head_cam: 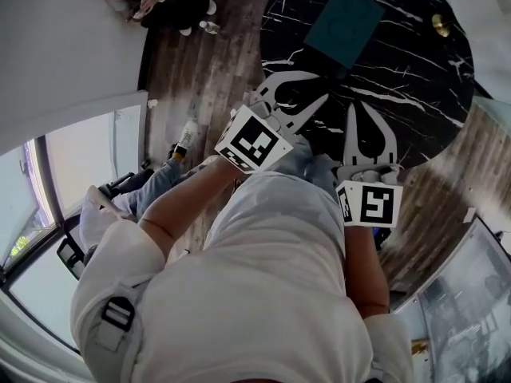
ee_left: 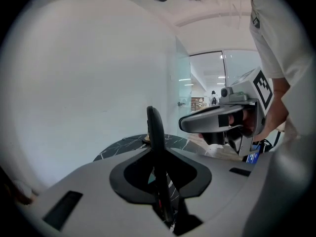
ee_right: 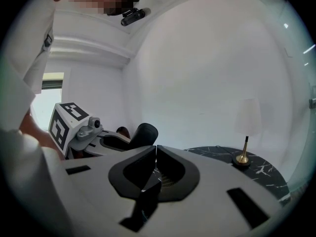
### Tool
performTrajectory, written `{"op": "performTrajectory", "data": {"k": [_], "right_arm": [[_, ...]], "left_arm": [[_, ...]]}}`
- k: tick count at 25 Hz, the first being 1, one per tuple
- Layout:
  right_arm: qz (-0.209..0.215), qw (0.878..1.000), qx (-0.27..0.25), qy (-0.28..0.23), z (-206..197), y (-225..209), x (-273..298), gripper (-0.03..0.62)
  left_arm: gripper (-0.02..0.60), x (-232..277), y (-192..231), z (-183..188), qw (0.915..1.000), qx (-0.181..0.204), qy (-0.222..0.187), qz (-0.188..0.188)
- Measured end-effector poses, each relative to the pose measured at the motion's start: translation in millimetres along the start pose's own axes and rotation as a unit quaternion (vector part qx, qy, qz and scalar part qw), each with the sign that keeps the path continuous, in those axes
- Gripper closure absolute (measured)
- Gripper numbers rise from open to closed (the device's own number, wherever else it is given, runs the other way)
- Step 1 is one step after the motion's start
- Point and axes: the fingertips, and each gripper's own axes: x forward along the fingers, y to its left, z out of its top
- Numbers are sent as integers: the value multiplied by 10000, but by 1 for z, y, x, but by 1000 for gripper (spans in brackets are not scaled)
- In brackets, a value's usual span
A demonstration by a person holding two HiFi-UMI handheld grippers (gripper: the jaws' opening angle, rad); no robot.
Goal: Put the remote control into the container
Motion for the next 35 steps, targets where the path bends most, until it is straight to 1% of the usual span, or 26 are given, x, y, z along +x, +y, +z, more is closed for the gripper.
{"op": "performTrajectory", "data": {"k": [4, 7, 9, 12, 17, 21, 28, 32, 35], "right_arm": [[-29, 9999, 100, 109, -17, -4, 15, 582], [-86, 9996, 191, 207, -33, -8, 26, 582], [-144, 9991, 295, 275, -45, -10, 33, 582], [-254, 9977, 490, 395, -63, -14, 45, 583], [-328, 9953, 611, 681, -95, -17, 58, 582], [-375, 9929, 700, 880, -119, -19, 63, 582], [-495, 9887, 891, 1102, -144, -19, 58, 582], [-523, 9875, 944, 1150, -151, -19, 55, 582], [-545, 9864, 1004, 1183, -158, -20, 52, 582]], "left_arm": [[499, 16, 6, -26, 9994, 167, 298, -88], [499, 30, 9, -49, 9975, 388, 570, -144], [499, 38, 10, -65, 9959, 470, 741, -203], [499, 48, 14, -88, 9939, 475, 959, -260], [499, 65, 20, -127, 9892, 490, 1337, -338], [499, 81, 20, -157, 9839, 669, 1604, -413], [499, 102, 18, -191, 9721, 1059, 2005, -604], [499, 110, 18, -207, 9653, 1132, 2249, -697], [499, 114, 13, -220, 9601, 1112, 2439, -796]]}}
